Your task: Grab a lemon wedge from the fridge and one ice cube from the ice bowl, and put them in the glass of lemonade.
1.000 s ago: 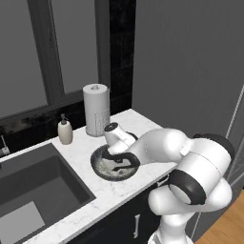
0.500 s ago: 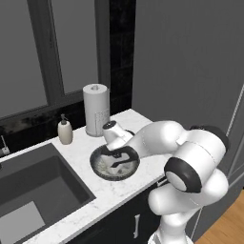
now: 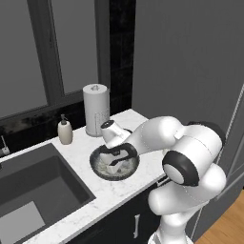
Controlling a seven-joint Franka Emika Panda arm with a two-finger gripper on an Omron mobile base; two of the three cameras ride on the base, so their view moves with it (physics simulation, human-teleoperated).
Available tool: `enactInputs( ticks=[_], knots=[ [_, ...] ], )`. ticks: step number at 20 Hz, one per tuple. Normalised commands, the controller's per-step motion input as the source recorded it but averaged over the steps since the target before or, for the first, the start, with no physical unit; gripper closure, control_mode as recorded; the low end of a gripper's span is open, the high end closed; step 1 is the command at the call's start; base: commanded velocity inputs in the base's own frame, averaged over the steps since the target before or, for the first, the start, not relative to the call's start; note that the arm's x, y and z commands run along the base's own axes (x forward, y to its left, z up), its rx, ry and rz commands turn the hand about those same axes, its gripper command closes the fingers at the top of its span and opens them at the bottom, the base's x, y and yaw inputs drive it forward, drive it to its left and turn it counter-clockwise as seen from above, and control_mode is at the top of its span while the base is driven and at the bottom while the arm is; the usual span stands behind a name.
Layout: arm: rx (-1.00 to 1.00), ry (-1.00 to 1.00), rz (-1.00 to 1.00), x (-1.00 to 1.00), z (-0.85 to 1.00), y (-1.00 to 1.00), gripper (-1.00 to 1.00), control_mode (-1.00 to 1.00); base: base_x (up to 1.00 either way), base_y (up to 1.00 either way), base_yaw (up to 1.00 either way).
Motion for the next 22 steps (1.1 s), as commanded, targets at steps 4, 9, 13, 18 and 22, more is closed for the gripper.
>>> enactInputs(
  ticks=[4,9,13,18,22],
  knots=[
    [0.0,0.0,0.0,0.0,-0.35,0.0,1.0,-1.0,0.0,0.0,0.0],
    [0.0,0.0,0.0,0.0,-0.15,0.0,1.0,-1.0,0.0,0.0,0.0],
    [0.0,0.0,0.0,0.0,0.0,0.0,1.0,-1.0,0.0,0.0,0.0],
    [0.0,0.0,0.0,0.0,0.0,0.0,1.0,-1.0,0.0,0.0,0.0],
    [0.0,0.0,0.0,0.0,0.0,0.0,1.0,-1.0,0.0,0.0,0.0]
  ],
)
